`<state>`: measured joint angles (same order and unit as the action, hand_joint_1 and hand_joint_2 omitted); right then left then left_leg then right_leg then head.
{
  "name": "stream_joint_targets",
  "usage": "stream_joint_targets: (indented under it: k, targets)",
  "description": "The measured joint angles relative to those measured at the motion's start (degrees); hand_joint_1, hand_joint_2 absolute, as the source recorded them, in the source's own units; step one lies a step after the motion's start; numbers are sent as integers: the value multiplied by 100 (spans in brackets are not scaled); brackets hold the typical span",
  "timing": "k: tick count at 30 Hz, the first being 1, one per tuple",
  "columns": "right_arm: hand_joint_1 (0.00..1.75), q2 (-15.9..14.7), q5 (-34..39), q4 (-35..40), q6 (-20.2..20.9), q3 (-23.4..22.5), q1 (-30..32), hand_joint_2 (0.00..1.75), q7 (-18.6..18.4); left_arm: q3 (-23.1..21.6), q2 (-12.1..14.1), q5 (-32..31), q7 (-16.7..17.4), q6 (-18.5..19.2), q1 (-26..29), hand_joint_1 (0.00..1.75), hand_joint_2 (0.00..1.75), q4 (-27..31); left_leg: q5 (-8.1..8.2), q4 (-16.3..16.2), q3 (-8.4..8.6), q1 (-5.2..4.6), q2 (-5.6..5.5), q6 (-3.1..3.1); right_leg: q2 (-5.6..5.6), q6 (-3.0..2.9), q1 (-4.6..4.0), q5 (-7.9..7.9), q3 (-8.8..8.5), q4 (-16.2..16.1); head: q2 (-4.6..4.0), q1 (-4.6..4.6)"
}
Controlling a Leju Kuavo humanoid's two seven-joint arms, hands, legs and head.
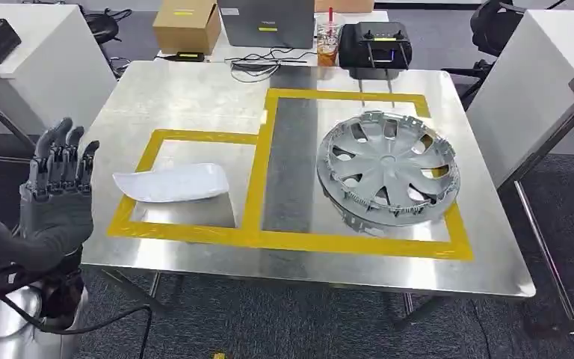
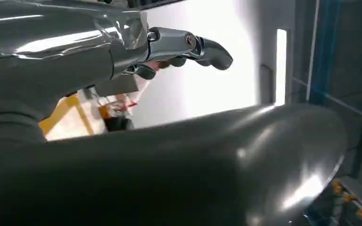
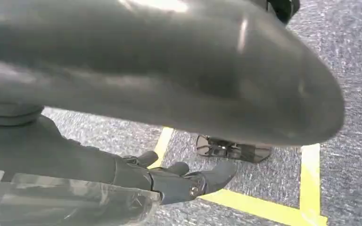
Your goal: Take the parts from the cabinet and place them on the table.
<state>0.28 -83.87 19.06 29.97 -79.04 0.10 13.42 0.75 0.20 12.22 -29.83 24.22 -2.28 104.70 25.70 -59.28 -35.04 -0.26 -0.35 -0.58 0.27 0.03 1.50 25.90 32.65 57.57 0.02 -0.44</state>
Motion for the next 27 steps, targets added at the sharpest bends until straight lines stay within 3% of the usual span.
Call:
stream_joint_targets:
  k: [1,2,3,4,5,6,7,8,9,10,11,13,14,15,16,18,19,20,21,22,23,24,26,27]
  targets:
    - [0,48,-15,98,39,-24,13,0,-4,87,31,-18,0,-31,90,0,0,13,268,-277,-93,20,2,41,-2,-34,0,-24,30,0,0,-44]
    - [0,85,-33,191,89,-48,28,0,-7,181,46,-35,0,-63,202,0,0,28,605,-794,-269,52,3,86,-7,-48,-7,-64,81,4,0,-59]
    - [0,131,-48,260,133,-72,45,0,-6,264,52,-50,0,-92,314,0,0,41,843,-1241,-419,69,4,111,-9,-54,-17,-94,131,6,0,-59]
    - [0,151,-66,376,186,-101,58,0,-6,348,52,-79,-2,-98,430,0,0,55,989,-1566,-502,82,4,125,-11,-54,-23,-135,182,8,0,-63]
    - [0,212,-94,496,284,-120,73,0,-6,450,55,-94,0,-98,525,0,0,66,1006,-1637,-466,87,4,128,-13,-46,-28,-172,232,12,0,-63]
    - [0,243,-131,641,378,-138,91,0,-7,555,52,-138,0,-100,617,0,0,87,898,-1384,-250,92,5,119,-12,-31,-29,-213,281,13,0,-65]
    - [0,332,-194,866,528,-179,101,0,-6,681,46,-207,4,-100,695,0,0,109,731,-912,76,91,5,106,-12,-13,-30,-250,321,11,0,-61]
    - [0,365,-225,1006,614,-210,103,0,-7,772,44,-241,4,-98,754,0,0,120,579,-396,419,90,6,89,-9,-2,-30,-285,350,10,0,-68]
    - [0,446,-269,1189,717,-265,101,0,-6,907,33,-291,4,-85,800,0,0,127,534,275,836,82,10,53,-11,26,-30,-338,372,10,0,-63]
    - [0,479,-291,1342,767,-293,112,0,-6,1010,22,-332,0,-68,853,0,0,122,543,152,762,55,13,37,-15,63,-34,-405,342,-75,2,-48]
    - [0,533,-317,1456,822,-321,111,0,-4,1108,9,-348,-18,-50,881,0,0,140,428,277,734,16,12,-26,-20,96,-41,-426,341,-71,0,-76]
    - [0,614,-380,1690,920,-400,97,0,-2,1305,-7,-503,13,-44,933,0,0,96,388,234,684,-21,14,-102,-31,179,-14,-492,325,-105,2,-81]
    - [0,687,-413,1832,975,-450,102,0,2,1441,-24,-601,57,-39,959,0,0,37,302,278,654,-24,16,-151,-28,221,-26,-565,340,-155,0,-74]
    - [0,715,-446,1915,1018,-488,93,0,2,1532,-42,-654,68,-33,965,0,0,-31,198,339,631,43,30,-189,-33,213,-9,-530,365,-94,2,-74]
    - [0,771,-491,2032,1068,-551,90,0,11,1704,-68,-734,66,13,973,0,0,-174,107,354,547,25,38,-241,-31,141,-16,-200,466,93,2,-61]
    - [0,820,-548,2178,1106,-612,89,0,20,1930,-107,-796,37,76,1017,0,0,-326,-29,349,370,10,41,-272,-28,40,-17,479,704,907,2,-56]
    - [0,835,-564,2233,1112,-636,83,0,24,2000,-118,-809,35,99,1034,0,0,-376,-95,343,306,-4,41,-280,-28,39,-16,695,797,1325,2,-57]
    - [0,854,-566,2292,1115,-671,74,0,28,2063,-142,-811,33,114,1041,0,0,-441,-182,329,188,-17,39,-284,-28,84,-15,792,820,1694,2,-57]
    - [0,866,-570,2330,1117,-684,66,0,33,2107,-164,-815,33,123,1052,0,0,-481,-244,325,97,-27,36,-281,-29,140,-17,732,718,1740,2,-57]
    - [0,881,-579,2358,1119,-695,59,0,33,2146,-179,-828,39,136,1057,0,0,-509,-297,320,23,-35,34,-276,-29,191,-22,625,508,1571,2,-59]
    - [0,892,-588,2401,1119,-702,49,0,33,2192,-199,-876,80,144,1056,0,0,-540,-358,305,-60,-47,31,-266,-29,228,-35,467,119,1089,2,-57]
    - [0,894,-599,2430,1117,-704,34,0,33,2242,-214,-937,166,121,1055,0,0,-572,-410,296,-117,-53,28,-255,-29,207,-53,397,-304,510,2,-57]
    - [0,874,-614,2443,1093,-708,-13,0,24,2382,-230,-1053,318,99,1055,0,0,-746,-497,266,-177,-85,36,-201,-35,102,-108,552,-840,-333,2,-57]
    - [0,876,-616,2441,1068,-721,-18,0,15,2461,-238,-1141,381,101,1053,0,0,-864,-552,296,-154,-76,58,-162,-30,98,-117,479,-740,-270,2,-89]
